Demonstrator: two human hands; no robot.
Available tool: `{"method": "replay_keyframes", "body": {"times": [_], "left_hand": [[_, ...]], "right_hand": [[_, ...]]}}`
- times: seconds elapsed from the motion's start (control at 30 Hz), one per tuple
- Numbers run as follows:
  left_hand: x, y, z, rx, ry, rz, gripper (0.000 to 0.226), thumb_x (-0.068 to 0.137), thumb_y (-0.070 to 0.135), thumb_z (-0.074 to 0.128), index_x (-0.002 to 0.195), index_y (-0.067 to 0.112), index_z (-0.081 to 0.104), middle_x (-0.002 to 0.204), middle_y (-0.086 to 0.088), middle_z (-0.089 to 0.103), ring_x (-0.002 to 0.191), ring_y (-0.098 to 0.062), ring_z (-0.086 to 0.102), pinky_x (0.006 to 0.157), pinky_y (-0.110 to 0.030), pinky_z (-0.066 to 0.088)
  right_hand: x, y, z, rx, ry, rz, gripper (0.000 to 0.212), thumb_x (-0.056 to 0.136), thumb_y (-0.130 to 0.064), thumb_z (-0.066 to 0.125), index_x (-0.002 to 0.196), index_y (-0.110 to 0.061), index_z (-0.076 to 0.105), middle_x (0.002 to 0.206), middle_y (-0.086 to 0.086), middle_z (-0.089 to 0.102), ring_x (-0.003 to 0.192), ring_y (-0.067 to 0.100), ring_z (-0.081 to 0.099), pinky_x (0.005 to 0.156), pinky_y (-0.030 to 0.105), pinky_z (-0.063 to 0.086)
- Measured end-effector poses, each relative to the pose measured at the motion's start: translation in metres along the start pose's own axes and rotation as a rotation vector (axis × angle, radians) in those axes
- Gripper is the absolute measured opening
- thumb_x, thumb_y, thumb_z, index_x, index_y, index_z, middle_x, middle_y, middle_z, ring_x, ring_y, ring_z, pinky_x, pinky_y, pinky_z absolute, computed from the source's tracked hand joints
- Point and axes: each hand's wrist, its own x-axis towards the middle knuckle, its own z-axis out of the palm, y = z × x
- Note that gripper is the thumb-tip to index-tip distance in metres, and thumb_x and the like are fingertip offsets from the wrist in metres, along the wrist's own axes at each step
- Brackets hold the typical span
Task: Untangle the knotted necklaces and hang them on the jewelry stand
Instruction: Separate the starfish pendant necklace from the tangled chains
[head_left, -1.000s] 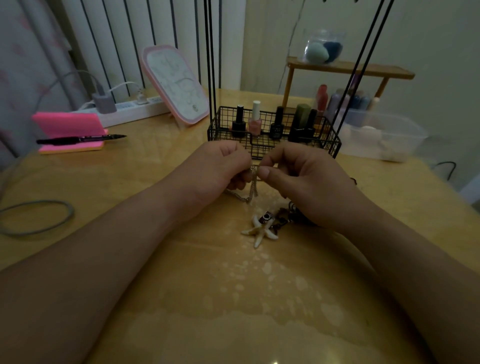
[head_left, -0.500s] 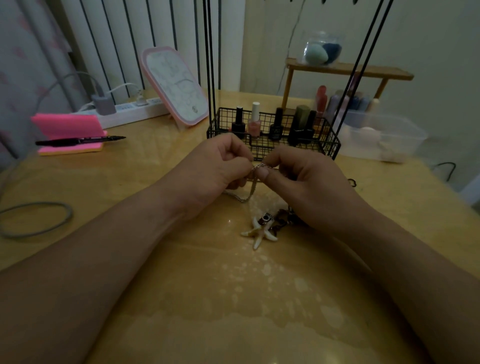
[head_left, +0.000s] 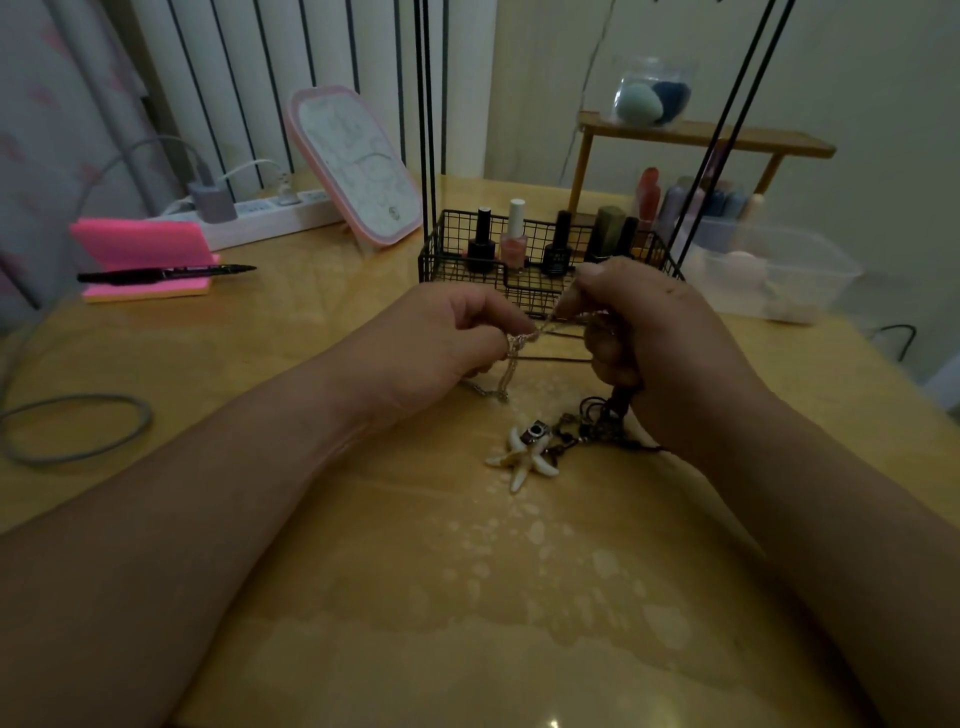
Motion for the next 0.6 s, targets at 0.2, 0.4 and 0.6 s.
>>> {"method": "replay_keyframes", "body": {"times": [0.2, 0.4, 0.6], "left_hand": [[-0.001, 0.002, 0.001, 0.097, -0.014, -0.007, 0.029, 0.102, 0.014, 0.053, 0.097, 0.029, 0.077, 0.066, 0.003, 0.054, 0.061, -0.009, 0.045, 0.057, -0.024, 0.04], [-0.003, 0.004, 0.0, 0.062, 0.006, -0.025, 0.032, 0.104, 0.021, 0.048, 0.083, 0.022, 0.072, 0.085, -0.003, 0.065, 0.078, -0.013, 0.058, 0.077, -0.032, 0.05], [-0.004, 0.005, -0.002, -0.134, -0.046, -0.044, 0.031, 0.104, 0.018, 0.041, 0.087, 0.009, 0.065, 0.086, -0.006, 0.075, 0.078, -0.025, 0.071, 0.078, -0.042, 0.055]], "right_hand": [[0.001, -0.003, -0.006, 0.202, -0.144, 0.13, 0.024, 0.105, -0.03, 0.053, 0.085, -0.017, 0.058, 0.067, -0.002, 0.048, 0.054, 0.012, 0.031, 0.049, 0.026, 0.022], [0.0, -0.002, -0.005, 0.254, -0.235, 0.106, 0.017, 0.102, -0.027, 0.053, 0.102, -0.018, 0.067, 0.069, -0.004, 0.047, 0.054, 0.008, 0.033, 0.048, 0.023, 0.022], [0.001, -0.002, -0.012, 0.432, -0.229, 0.11, 0.02, 0.094, -0.017, 0.048, 0.074, -0.019, 0.048, 0.076, -0.001, 0.054, 0.062, 0.012, 0.035, 0.055, 0.026, 0.02]]}}
